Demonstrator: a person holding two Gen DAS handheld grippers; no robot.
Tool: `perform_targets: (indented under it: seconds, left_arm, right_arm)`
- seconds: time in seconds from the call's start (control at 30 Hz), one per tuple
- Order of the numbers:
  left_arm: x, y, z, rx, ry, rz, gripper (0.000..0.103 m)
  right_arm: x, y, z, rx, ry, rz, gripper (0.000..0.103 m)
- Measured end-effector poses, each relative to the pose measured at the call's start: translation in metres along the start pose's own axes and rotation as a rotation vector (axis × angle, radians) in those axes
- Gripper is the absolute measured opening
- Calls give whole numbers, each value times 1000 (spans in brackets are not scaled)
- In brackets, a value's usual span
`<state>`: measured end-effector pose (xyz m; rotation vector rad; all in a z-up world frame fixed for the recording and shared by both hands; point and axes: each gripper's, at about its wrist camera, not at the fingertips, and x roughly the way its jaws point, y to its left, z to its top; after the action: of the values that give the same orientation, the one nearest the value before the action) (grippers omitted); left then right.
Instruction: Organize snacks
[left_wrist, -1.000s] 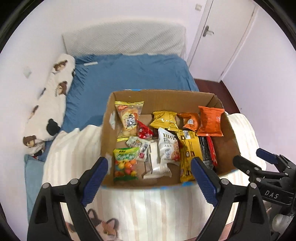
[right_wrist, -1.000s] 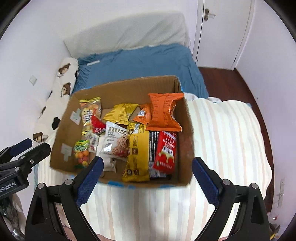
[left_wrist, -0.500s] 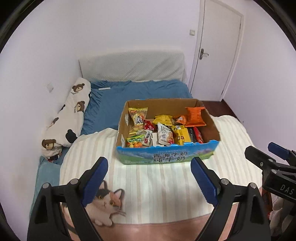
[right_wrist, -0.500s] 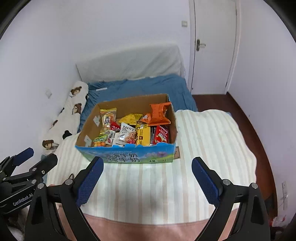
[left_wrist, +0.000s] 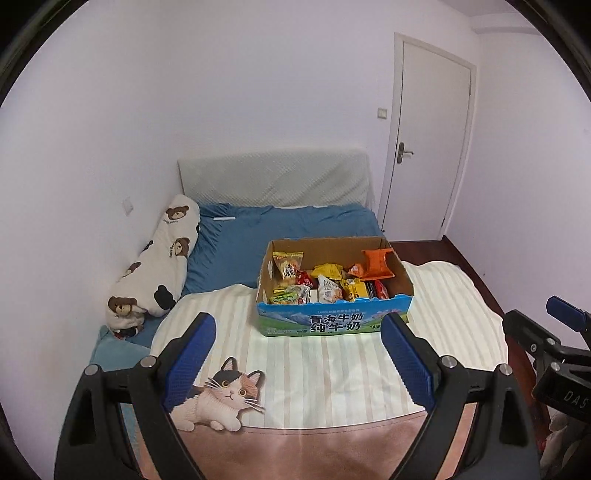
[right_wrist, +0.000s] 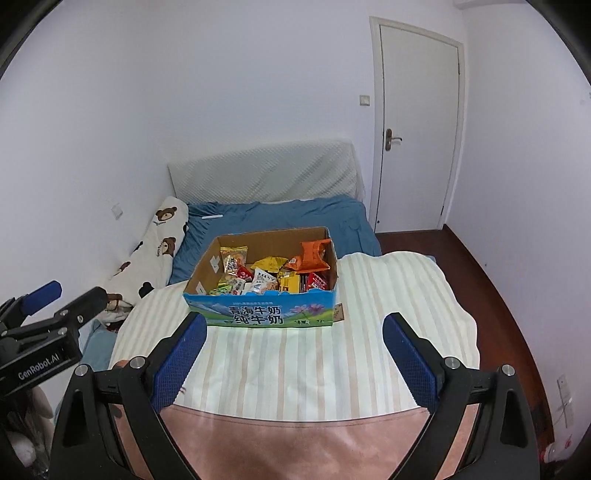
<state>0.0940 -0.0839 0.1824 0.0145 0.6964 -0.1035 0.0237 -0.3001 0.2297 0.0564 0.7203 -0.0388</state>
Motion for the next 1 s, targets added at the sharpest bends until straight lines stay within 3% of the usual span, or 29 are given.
perform_targets:
  seconds: [0.3,0.37,0.57,1.0]
  left_arm:
    - [-9,3,-6,-27,-31,10,92]
    - [-4,4,-5,-32,-29,8,103]
    - [20,7,-2,-41,-49,29,103]
    - [87,7,5,-26,11,61,103]
  right_arm:
    - [-21,5,-2,-17,-36,-13,102]
    - [-17,7,1,-28,-52,-22,103]
    - [11,4,11,-9,-57,-48,103]
    - [83,0,30,8,-29,-107,103]
